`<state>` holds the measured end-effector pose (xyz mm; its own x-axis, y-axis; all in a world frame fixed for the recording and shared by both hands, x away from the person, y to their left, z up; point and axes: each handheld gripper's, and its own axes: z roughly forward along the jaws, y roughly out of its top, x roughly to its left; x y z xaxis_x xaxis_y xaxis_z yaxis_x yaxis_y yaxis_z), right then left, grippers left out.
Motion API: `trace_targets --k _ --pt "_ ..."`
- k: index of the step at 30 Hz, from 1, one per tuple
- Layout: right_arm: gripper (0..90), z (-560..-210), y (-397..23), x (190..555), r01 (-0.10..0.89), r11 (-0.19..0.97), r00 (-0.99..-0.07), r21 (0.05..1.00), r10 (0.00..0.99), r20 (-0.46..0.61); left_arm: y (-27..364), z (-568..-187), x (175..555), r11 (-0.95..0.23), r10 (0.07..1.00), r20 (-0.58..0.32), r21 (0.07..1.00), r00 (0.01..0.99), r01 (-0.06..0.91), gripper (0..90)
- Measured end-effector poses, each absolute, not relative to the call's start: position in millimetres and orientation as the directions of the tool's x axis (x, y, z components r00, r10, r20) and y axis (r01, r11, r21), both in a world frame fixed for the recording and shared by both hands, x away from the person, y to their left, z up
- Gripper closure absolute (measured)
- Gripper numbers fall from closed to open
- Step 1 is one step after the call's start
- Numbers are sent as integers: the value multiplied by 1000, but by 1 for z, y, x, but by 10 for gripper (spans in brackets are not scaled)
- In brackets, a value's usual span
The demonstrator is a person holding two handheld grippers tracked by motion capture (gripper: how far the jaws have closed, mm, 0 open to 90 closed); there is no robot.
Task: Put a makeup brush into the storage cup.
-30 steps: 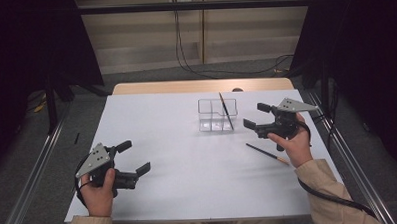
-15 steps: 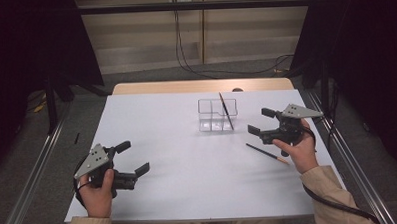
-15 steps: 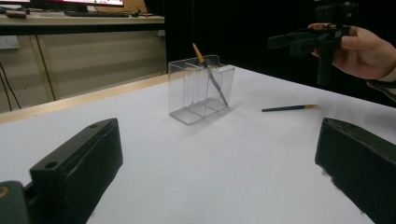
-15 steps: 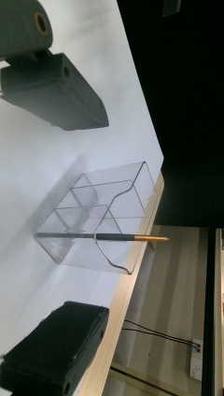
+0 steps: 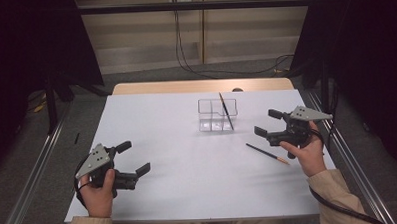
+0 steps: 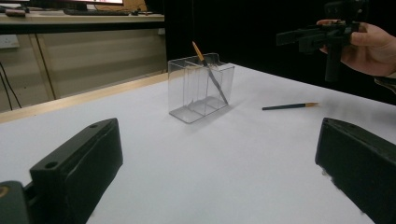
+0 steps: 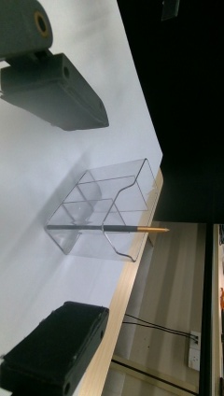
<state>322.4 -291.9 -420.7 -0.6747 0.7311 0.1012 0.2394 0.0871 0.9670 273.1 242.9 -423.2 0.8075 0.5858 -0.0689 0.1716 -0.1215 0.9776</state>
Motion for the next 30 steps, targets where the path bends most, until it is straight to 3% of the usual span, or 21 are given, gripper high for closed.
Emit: trace_targets --k 30 --pt "89 -432 -308 319 323 156 -668 934 736 108 243 -423 273 -125 588 -66 977 806 171 6"
